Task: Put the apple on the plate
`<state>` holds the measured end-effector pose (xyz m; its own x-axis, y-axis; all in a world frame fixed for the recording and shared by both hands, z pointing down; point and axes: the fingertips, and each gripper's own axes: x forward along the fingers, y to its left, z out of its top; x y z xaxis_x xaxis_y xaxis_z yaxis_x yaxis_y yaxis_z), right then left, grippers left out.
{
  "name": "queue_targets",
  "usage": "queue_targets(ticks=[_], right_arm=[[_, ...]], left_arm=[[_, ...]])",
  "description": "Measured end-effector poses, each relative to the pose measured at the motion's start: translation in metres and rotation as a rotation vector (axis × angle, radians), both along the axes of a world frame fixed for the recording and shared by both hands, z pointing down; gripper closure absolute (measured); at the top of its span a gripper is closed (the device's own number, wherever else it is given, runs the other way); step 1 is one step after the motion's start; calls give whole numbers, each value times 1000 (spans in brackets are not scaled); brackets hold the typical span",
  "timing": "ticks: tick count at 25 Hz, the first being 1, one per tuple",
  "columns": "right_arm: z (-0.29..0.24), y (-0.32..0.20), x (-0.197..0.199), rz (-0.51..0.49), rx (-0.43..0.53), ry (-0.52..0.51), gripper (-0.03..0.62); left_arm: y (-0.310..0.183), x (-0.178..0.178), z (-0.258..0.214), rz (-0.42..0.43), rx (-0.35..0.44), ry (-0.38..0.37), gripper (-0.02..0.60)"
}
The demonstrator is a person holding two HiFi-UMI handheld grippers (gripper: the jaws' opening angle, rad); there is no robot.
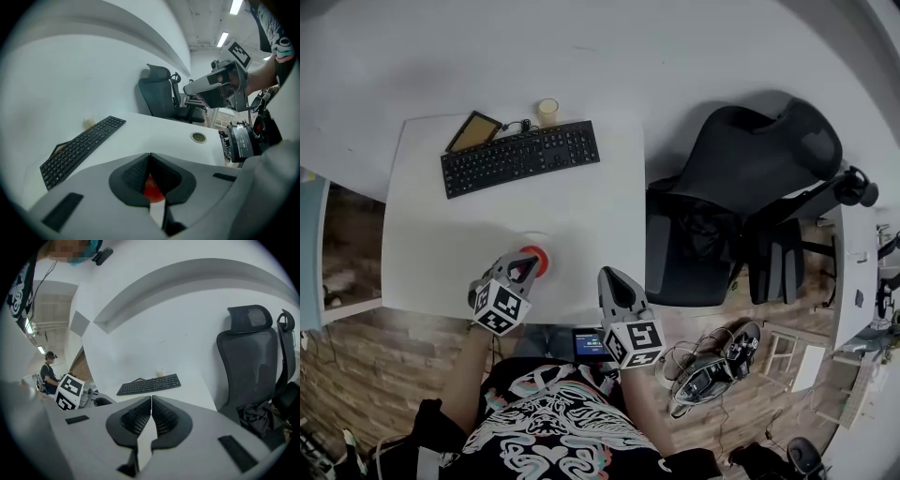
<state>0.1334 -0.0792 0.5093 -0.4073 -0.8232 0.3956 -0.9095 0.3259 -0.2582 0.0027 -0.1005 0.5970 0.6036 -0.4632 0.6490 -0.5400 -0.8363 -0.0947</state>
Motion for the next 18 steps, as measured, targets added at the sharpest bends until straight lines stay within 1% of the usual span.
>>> queue_targets(ticks=[2,6,11,14,16,17,18], right_arm=[[2,1,3,2,-4,4,565],[4,1,6,3,-8,0,565],[2,1,5,-7,-3,-11,565],[2,-1,5,-11,-3,-15,565],[2,-3,3,-17,-1,-16,565],[2,-4,2,-20,-1,-16,565],[2,-4,0,-24,0,-15,565]], left_arm=[[-3,2,0,-3,15,3,566],[-5,2,0,-15,57,-19,565],[-2,3,-1,-22,38,2,565],[-4,1,-4,-45,48,10,561],[-6,0,-6,-61,61,16,532],[-7,-2,-7,-69,64,21,500],[-7,-3,-8,-76,65,27,483]])
